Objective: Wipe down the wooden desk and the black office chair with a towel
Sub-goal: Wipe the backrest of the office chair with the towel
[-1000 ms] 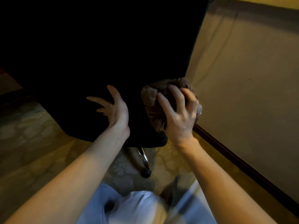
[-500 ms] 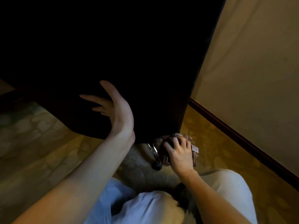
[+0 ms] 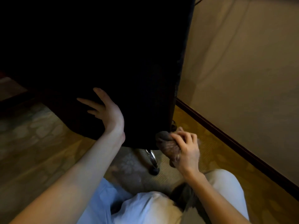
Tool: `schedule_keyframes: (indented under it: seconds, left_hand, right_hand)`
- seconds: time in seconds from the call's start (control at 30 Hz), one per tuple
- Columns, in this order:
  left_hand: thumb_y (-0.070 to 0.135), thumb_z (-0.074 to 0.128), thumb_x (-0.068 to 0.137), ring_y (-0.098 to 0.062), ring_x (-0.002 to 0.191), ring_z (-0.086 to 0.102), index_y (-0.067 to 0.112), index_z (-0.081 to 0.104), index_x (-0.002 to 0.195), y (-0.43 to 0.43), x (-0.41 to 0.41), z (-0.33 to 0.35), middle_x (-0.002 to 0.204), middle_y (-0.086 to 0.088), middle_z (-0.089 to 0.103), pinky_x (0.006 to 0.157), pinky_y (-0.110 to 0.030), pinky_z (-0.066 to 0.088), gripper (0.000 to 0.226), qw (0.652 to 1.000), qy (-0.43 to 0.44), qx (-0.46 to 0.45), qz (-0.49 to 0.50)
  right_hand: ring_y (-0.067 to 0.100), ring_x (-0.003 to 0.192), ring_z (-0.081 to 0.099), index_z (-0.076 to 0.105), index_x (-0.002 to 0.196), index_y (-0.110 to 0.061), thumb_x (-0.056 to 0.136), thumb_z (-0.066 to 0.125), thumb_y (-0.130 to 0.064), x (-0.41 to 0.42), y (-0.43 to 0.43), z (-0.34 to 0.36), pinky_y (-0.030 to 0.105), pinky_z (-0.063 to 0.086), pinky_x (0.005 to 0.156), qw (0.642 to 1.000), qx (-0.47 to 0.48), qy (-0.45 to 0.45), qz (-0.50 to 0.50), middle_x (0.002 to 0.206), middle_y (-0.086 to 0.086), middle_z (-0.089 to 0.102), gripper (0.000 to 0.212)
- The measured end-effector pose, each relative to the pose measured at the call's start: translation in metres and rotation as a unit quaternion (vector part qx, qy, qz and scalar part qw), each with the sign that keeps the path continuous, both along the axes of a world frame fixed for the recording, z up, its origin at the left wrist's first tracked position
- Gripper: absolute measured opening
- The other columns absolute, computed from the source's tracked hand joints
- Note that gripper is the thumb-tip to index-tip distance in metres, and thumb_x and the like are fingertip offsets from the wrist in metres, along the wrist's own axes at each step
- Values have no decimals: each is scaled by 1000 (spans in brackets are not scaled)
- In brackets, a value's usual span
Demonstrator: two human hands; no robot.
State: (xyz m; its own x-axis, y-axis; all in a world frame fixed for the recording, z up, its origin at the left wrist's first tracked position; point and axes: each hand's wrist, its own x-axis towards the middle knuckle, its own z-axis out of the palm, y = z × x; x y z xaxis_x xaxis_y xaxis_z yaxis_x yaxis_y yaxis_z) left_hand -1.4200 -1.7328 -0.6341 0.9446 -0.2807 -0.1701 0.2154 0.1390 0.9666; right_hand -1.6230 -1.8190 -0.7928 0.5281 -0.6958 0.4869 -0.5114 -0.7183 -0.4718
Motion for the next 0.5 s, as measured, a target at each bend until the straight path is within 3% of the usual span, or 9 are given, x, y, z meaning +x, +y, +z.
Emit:
schedule_keyframes:
  seconds: [0.13,0.2,0.27,0.4,0.5]
  left_hand:
    - [58,30,106,-29,158,9,49,-9,159,20,26,-12,172,3,1,122,-62,20,65,997,-52,32,-46]
    - [70,35,98,-31,155,21,57,-6,155,29,32,-7,171,3,10,120,-62,26,71,995,-87,18,-46]
    - [79,34,89,-29,155,23,54,-4,156,31,32,12,171,1,15,122,-57,25,81,985,-170,33,-6]
    - [66,37,98,-30,152,30,35,6,163,29,45,48,166,-13,27,121,-50,29,78,969,-243,-20,43]
    - [54,36,103,-34,149,34,34,8,163,29,49,58,164,-16,31,118,-51,32,69,972,-233,-32,32]
  right_hand:
    - [37,113,51,73,118,-11,92,73,-25,23,21,101,40,44,95,968,-107,-226,-16,119,17,63,30]
    - [40,112,51,75,114,-5,99,67,-26,34,31,161,41,44,98,943,-152,-297,-13,117,19,64,27]
    - [41,110,52,76,113,-4,99,68,-23,42,38,215,43,45,97,915,-195,-352,-5,116,20,64,25]
    - [43,108,52,75,114,-3,95,74,-18,56,44,285,47,46,97,882,-271,-386,16,115,22,63,24]
    - [46,110,53,75,116,-3,97,72,-23,61,48,297,50,46,97,877,-302,-372,29,117,24,63,28]
